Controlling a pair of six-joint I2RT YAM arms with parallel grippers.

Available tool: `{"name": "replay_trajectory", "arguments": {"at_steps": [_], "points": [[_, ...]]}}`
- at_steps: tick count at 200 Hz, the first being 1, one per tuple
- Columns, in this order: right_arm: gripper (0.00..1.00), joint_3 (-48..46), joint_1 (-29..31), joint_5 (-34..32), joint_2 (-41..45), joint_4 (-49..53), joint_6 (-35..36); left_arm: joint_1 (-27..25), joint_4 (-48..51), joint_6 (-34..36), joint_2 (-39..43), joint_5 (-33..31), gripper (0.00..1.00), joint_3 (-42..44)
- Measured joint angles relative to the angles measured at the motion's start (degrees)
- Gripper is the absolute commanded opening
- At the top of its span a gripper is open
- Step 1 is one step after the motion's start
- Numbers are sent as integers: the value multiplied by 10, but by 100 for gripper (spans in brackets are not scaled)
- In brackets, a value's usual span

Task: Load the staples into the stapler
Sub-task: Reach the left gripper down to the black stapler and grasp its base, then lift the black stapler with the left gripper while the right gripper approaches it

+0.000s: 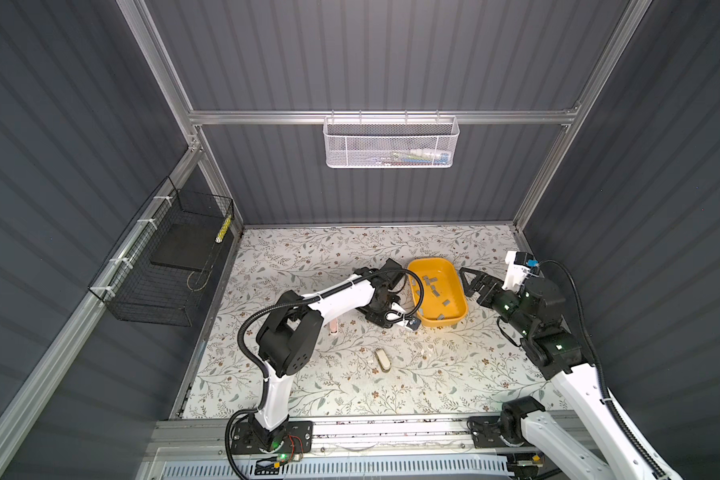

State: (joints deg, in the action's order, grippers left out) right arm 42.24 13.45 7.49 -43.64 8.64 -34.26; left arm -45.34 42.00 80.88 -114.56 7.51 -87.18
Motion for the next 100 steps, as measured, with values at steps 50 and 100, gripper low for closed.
{"name": "replay_trajectory", "arguments": {"at_steps": [50,100], "points": [[99,0,0,0,0,0,0,0,-1,0,0,-18,60,13],[99,0,0,-4,0,0,0,8,-8,0,0,-31,52,14]]}}
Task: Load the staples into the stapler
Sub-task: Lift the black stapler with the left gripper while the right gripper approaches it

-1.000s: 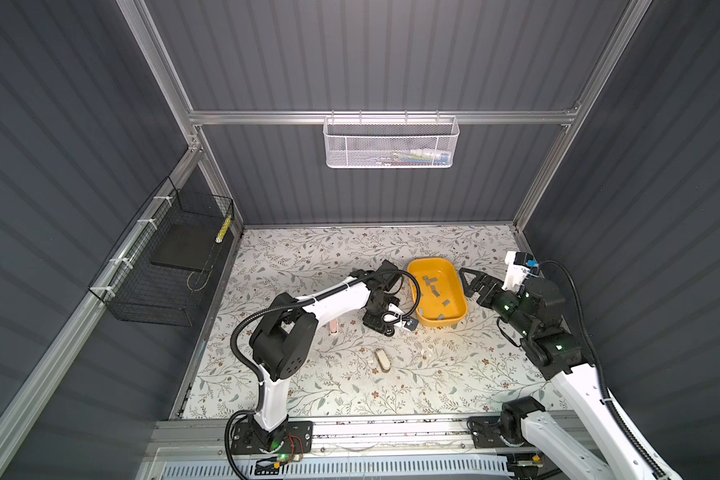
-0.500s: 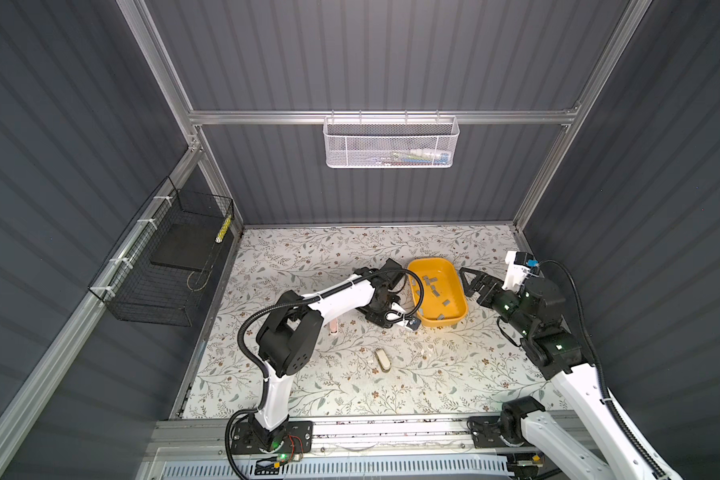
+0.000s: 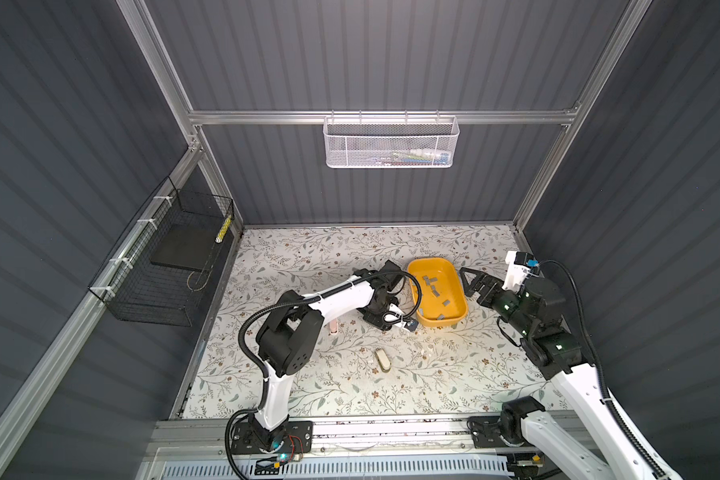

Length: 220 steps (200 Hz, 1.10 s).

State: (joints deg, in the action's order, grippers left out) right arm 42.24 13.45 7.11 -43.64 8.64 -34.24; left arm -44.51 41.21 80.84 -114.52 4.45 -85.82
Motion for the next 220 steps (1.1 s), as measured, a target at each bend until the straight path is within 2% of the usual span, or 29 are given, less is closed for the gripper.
{"name": "replay_trajectory", "arguments": {"at_steps": [32,41,56,72,93,101,140,155,176,196,220], "points": [[99,0,0,0,0,0,0,13,-3,0,0,0,47,1],[99,0,0,0,0,0,0,17,-5,2,0,0,41,2],[99,0,0,0,0,0,0,22,-5,3,0,2,23,3],[99,0,0,0,-2,0,0,26,-1,5,2,12,9,1],[99,0,1,0,-10,-1,-2,36,5,-8,2,31,3,-3],[96,0,2,0,-16,-2,-5,41,10,-21,2,38,0,-9],[81,-9,30,-5,-45,-22,-24,54,6,-110,33,51,0,-23],[70,-14,58,-9,-61,-34,-39,56,11,-155,62,61,0,-29],[62,-42,116,-12,-80,-71,-56,59,-2,-218,110,76,0,-27],[51,-83,164,-9,-90,-97,-69,59,-46,-283,161,88,0,5],[37,-114,185,-9,-99,-113,-79,59,-104,-340,203,107,0,70]]}}
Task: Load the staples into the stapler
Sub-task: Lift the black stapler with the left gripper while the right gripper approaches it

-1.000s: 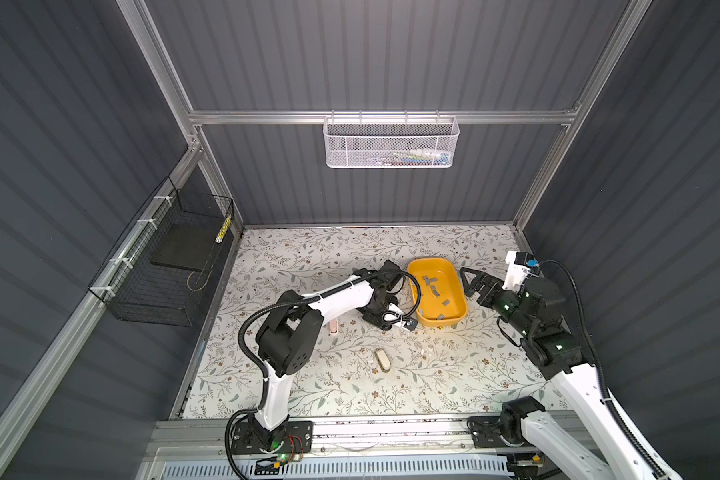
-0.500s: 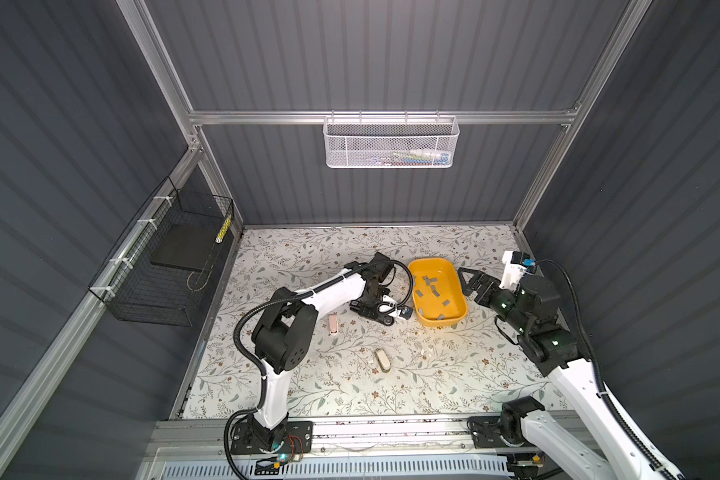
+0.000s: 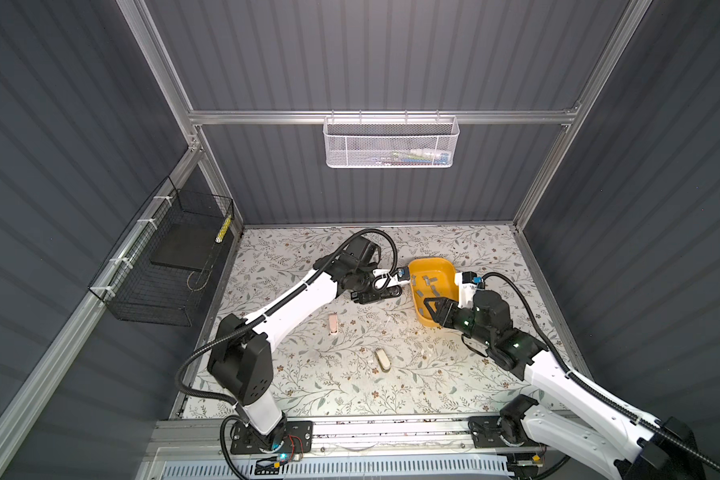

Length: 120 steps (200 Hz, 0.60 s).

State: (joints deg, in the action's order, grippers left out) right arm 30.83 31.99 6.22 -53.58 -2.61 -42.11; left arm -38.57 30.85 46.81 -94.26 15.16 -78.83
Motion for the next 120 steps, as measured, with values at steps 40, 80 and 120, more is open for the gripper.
{"name": "replay_trajectory", "arguments": {"at_steps": [40,80,120], "points": [[36,-14,16,5,-28,-49,-9,-3,-45,-41,5,41,0,84],[34,-8,37,18,-83,-73,-8,-15,-49,-42,-8,67,0,86],[30,11,49,32,-156,-86,-10,-17,-59,-42,-8,85,0,86]]}}
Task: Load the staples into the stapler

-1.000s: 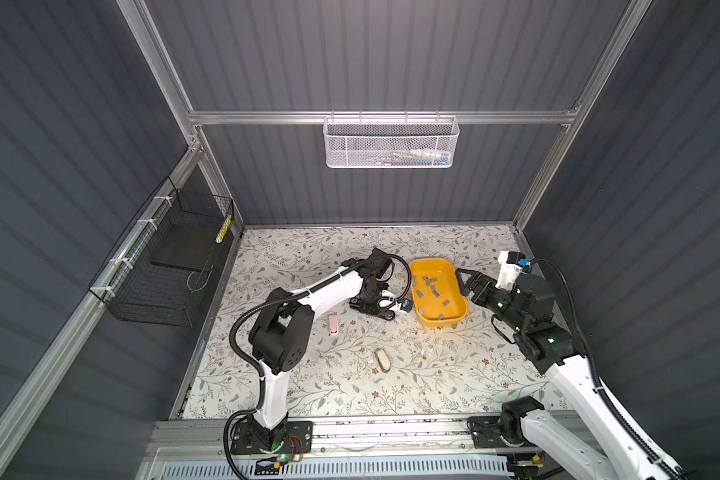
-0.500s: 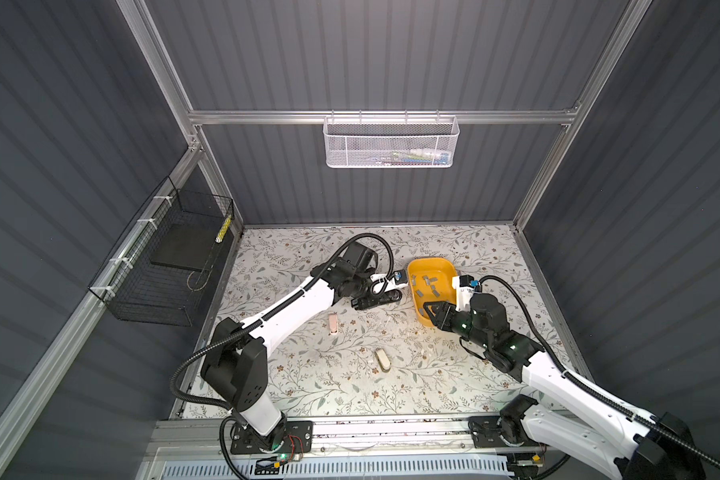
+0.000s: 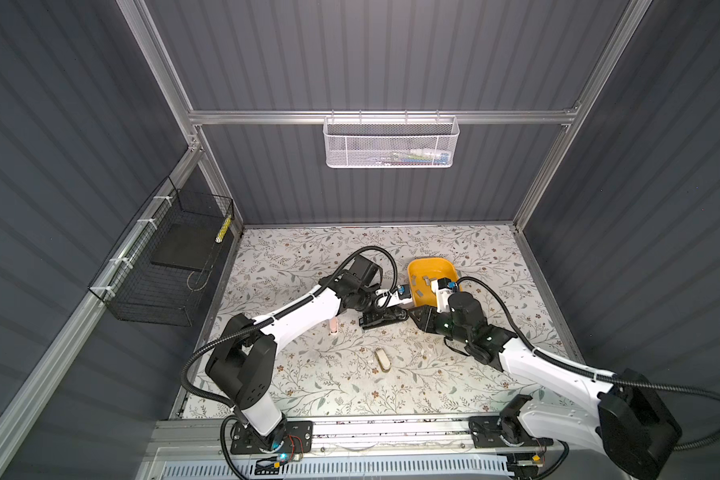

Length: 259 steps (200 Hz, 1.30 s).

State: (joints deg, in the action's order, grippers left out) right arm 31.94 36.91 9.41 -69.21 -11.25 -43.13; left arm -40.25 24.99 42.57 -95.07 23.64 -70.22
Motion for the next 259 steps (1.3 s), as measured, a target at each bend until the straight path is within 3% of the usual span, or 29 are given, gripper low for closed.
{"name": "replay_trajectory", "arguments": {"at_steps": [46,105,226,259], "points": [[27,11,12,3,-49,-14,-11,5,-5,-10,3,17,0,0],[24,11,34,-8,-32,-72,-29,42,-7,-17,61,72,0,19],[20,42,40,-35,-26,-22,-46,91,-2,96,145,179,0,52],[37,44,47,-53,-18,-3,-44,111,4,117,146,215,0,53]]}}
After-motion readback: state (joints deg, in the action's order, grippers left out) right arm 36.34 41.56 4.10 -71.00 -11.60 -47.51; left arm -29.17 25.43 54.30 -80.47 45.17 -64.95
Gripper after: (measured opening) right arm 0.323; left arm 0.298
